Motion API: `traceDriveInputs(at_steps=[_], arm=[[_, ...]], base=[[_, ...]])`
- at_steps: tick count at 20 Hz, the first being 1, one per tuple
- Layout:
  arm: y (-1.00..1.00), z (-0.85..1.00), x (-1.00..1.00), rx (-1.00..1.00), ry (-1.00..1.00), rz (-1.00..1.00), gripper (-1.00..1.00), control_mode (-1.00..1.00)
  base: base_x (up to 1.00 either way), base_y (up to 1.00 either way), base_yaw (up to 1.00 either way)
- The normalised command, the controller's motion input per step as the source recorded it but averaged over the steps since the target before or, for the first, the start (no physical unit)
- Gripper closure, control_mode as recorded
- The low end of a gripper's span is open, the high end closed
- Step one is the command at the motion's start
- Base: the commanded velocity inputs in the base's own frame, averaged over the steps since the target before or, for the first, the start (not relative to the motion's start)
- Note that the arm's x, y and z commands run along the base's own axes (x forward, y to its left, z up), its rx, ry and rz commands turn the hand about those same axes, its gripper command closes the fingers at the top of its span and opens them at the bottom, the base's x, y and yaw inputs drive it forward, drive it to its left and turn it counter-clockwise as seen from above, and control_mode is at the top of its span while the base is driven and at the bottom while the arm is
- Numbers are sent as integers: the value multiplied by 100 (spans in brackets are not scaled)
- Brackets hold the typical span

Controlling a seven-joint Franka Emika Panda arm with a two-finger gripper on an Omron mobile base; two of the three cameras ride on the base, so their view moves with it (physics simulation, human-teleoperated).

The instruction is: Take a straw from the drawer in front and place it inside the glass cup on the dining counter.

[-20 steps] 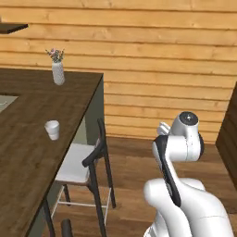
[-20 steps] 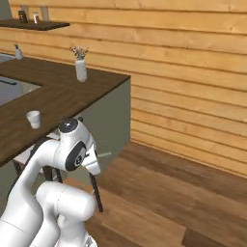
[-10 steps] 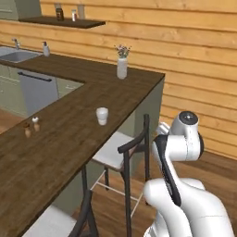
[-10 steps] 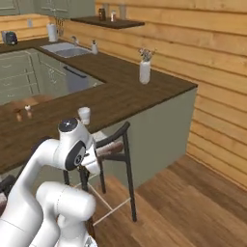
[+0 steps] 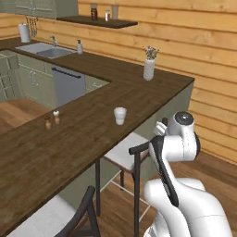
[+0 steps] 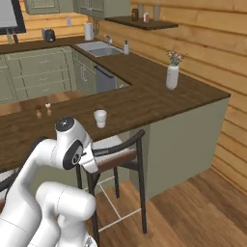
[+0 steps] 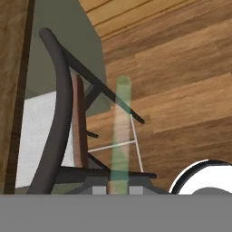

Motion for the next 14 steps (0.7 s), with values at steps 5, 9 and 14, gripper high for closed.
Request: traceDriveInputs(at_steps=[5,9,14], arm=[[0,0,0,0,0,0,100,100],[0,0,0,0,0,0,100,100],[0,0,0,0,0,0,100,100]], base=[[49,9,39],[62,13,36],[64,16,29]])
